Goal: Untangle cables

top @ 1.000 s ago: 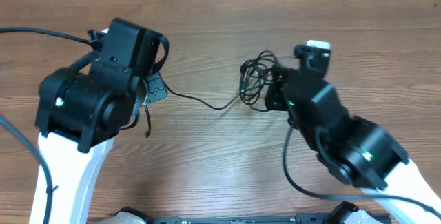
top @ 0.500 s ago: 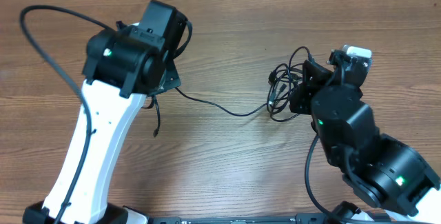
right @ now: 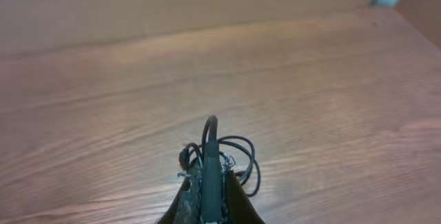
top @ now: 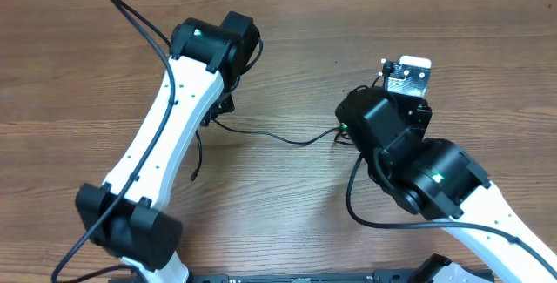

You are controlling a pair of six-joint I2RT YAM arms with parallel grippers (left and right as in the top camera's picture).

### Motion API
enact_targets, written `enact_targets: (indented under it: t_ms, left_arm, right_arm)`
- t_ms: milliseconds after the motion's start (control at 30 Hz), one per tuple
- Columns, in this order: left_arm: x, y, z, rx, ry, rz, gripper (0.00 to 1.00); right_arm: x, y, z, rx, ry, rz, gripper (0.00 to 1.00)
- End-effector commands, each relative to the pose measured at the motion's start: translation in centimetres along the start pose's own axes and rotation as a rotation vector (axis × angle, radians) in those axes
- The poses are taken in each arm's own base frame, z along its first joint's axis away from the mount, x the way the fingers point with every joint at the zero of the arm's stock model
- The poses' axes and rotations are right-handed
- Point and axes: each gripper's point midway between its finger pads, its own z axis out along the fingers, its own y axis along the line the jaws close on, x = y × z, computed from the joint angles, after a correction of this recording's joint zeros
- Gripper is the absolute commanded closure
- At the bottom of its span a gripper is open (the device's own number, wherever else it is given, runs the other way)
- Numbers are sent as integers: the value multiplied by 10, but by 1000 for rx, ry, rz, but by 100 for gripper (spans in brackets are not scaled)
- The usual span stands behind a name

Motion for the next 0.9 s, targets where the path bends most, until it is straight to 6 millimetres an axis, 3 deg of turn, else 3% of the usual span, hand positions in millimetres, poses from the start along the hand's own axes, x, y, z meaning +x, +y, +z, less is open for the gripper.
enact_targets:
  t_ms: [0,233,333,433,500,600,667,867]
  left_arm:
    - [-9,10,15,-74,5,-43,96]
    - [-5,9,22,-35,72,-34,95]
    - [-1,5,21,-3,97,17,86]
    - [6,-3,20,48,133,70,67]
    - [8,-9,19,81,148,96,59]
    - [11,-20,18,146,167,141,21]
    - [13,-28,16,191,176,165,18]
    - [13,-43,0,314,182,186,14]
  right_arm:
    - [-16,-7,-4,34,-50,98,96]
    - [-3,-11,10,-10,74,157,90]
    - [3,-18,22,-44,161,216,84]
    - [8,-22,30,-89,243,273,53]
    - [12,-21,33,-128,289,282,41]
    - [17,-20,37,-173,339,240,20]
    - [21,-25,42,-152,361,236,9]
    - [43,-22,56,-128,462,217,0]
